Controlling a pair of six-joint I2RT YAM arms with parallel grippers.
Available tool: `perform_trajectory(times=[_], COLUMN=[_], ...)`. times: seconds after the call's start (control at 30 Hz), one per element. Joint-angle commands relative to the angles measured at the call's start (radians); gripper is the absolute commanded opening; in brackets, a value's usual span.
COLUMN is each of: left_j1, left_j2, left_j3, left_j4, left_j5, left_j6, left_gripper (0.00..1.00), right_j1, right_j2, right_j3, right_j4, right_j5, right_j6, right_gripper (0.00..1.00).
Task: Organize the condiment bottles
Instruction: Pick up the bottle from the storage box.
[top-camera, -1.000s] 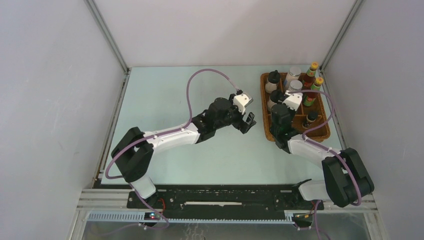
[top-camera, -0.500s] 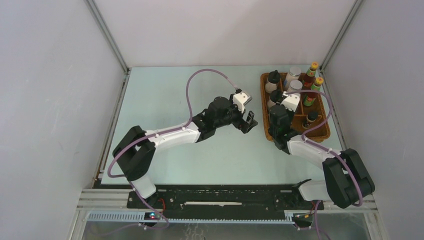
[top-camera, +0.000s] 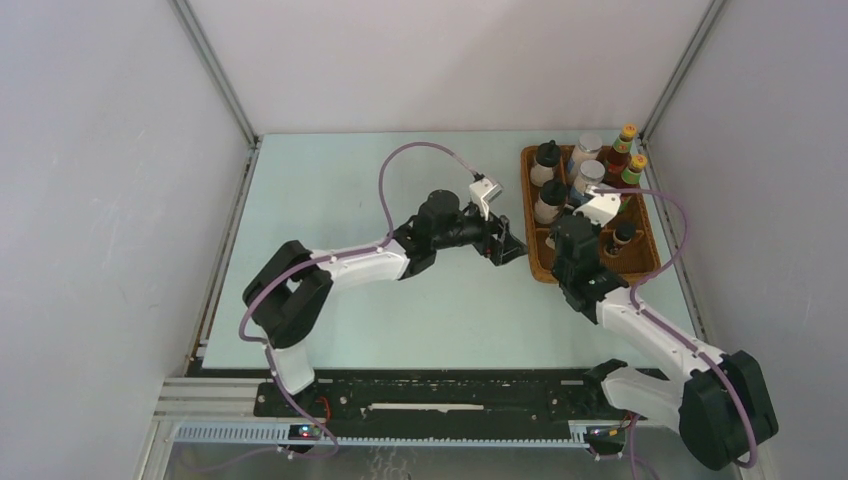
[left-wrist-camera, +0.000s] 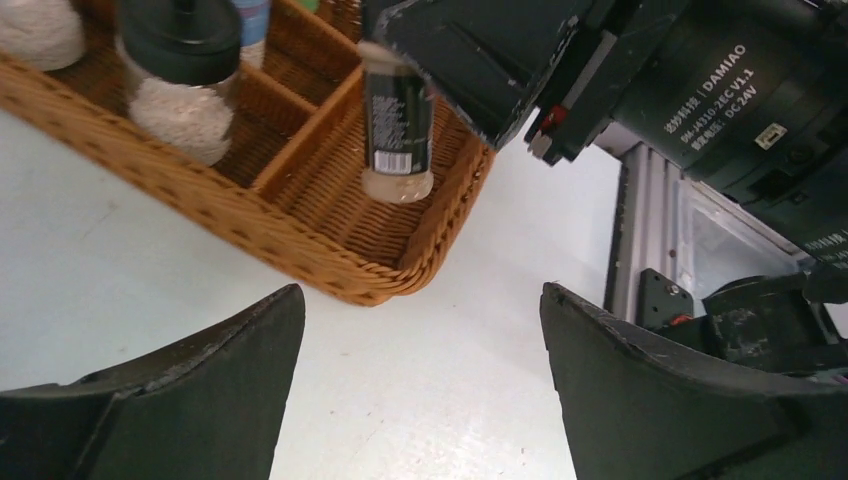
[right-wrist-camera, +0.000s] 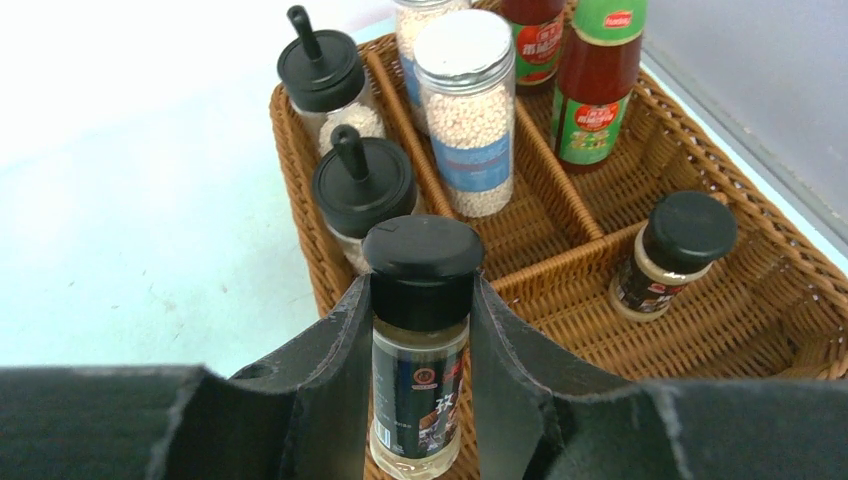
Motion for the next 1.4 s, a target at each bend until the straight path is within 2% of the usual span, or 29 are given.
perform_trajectory(times=[0.0, 0.3, 0.7, 1.37], left_j1=[0.002, 0.020, 0.075, 0.075], left_j2=[0.045, 0.088, 0.153, 0.225], left_j3=[0.106, 0.189, 0.194, 0.279], left_j4=[0.097, 0.131, 0.321, 0.352], left_j5=[0.141, 0.266, 0.440, 0.567], left_j6=[-0.098, -0.193, -0.395, -0.443], left_gripper=[0.92, 0.92, 0.89, 0.82], right_j1=[0.034, 0.088, 0.111, 0.113], right_j2=[-0.068, -0.207, -0.354, -0.408], right_j3=[0.033, 0.009, 0.001, 0.037], right_j4=[-0.093, -0.131, -0.195, -0.242], right_j5=[-0.049, -0.152, -0.270, -0.388], right_j6=[0.072, 0.039, 0.068, 0.138], right_gripper=[0.00, 0.00, 0.00, 0.00])
